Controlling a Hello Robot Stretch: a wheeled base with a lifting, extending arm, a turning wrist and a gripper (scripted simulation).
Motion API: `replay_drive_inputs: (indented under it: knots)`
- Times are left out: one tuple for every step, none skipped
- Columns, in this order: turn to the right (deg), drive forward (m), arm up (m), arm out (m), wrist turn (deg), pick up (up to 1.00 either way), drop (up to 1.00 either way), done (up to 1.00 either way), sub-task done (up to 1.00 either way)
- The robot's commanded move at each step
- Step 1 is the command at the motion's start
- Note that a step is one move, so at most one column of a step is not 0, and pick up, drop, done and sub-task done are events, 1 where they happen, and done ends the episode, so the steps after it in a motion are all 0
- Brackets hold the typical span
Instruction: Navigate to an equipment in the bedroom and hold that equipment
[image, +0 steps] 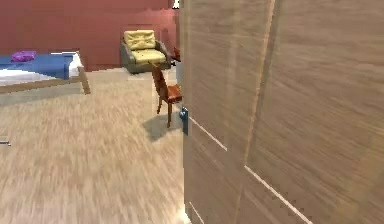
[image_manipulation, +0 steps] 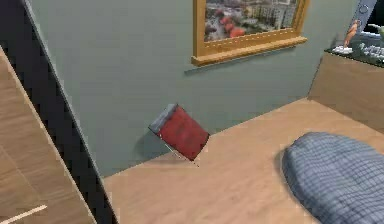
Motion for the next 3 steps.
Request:
replay_drive_inputs:
  knots:
    - [45.0, 0.0, 0.0, 0.0, 0.0, 0.0, 0.0, 0.0, 0.0]
    - [45.0, 0.0, 0.0, 0.0, 0.0, 0.0, 0.0, 0.0, 0.0]
    - [45.0, 0.0, 0.0, 0.0, 0.0, 0.0, 0.0, 0.0, 0.0]
